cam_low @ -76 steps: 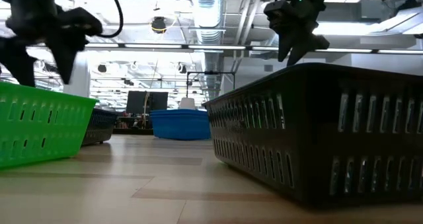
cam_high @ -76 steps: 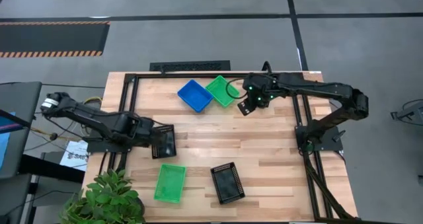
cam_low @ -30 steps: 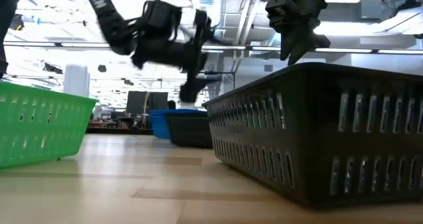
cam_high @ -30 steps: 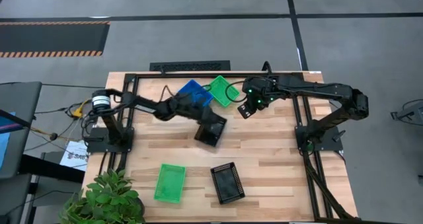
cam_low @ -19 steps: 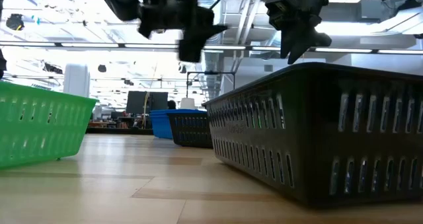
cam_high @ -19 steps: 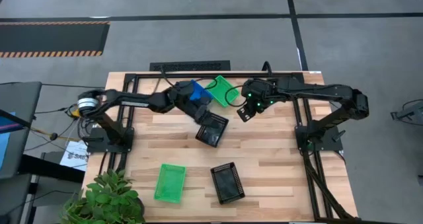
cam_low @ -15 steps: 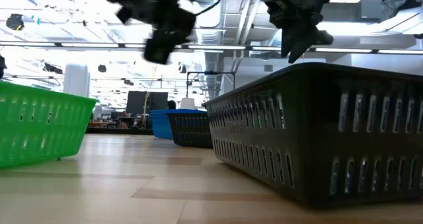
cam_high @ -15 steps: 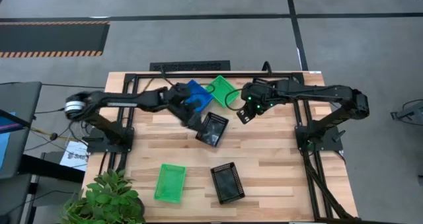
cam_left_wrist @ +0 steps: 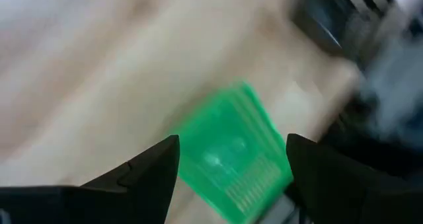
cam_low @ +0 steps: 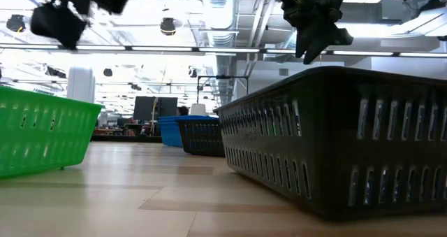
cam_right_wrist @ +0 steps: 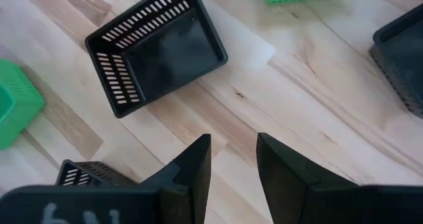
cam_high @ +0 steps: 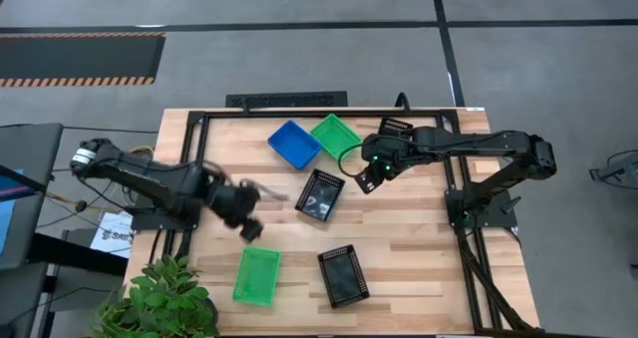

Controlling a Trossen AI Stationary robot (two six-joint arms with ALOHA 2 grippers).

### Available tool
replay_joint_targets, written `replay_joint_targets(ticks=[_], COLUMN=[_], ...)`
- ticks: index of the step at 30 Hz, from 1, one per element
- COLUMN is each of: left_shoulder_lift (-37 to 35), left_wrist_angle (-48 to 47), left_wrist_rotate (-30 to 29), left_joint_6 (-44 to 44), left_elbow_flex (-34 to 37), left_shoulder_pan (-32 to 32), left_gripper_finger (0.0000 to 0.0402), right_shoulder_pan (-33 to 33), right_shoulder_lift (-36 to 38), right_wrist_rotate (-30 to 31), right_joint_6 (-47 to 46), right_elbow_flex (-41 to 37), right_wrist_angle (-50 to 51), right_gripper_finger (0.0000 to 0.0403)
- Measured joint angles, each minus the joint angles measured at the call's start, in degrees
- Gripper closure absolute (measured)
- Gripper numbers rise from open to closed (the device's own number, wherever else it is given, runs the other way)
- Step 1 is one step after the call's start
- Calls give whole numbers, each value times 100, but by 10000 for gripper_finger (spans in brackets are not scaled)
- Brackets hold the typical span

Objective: Stack baskets by color
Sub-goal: Move the bottom green bin to the middle left of the table

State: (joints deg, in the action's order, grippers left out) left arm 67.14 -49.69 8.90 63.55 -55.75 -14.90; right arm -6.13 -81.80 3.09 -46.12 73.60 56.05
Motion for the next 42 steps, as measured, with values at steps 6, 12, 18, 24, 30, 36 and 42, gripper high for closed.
replay_joint_targets(ticks=[6,12,18,24,30,36,42], left_shoulder_lift=[-9,-14,-14,26,719,1857,2636], left_wrist_angle=[-136,-277,-314,485,1072,1278,1282], left_wrist_rotate=[-425,-1001,-1337,-97,-300,263,-2], left_joint_6=[-765,-1696,-1665,-2282,-1864,-1987,-2508], left_elbow_flex=[0,0,0,0,0,0,0], left_shoulder_pan=[-653,-464,-324,-839,-1708,-1964,-1750], left_gripper_finger=[136,136,136,136,136,151,199], right_shoulder_pan=[-4,-40,-72,14,280,464,581], right_shoulder_lift=[0,0,0,0,0,0,0], right_wrist_rotate=[-7,-149,-164,-164,-164,-160,-160], right_joint_6=[-1,181,265,309,719,779,762], right_elbow_flex=[0,0,0,0,0,0,0], right_wrist_angle=[7,16,20,11,22,0,-4], right_gripper_finger=[263,266,267,270,269,274,275])
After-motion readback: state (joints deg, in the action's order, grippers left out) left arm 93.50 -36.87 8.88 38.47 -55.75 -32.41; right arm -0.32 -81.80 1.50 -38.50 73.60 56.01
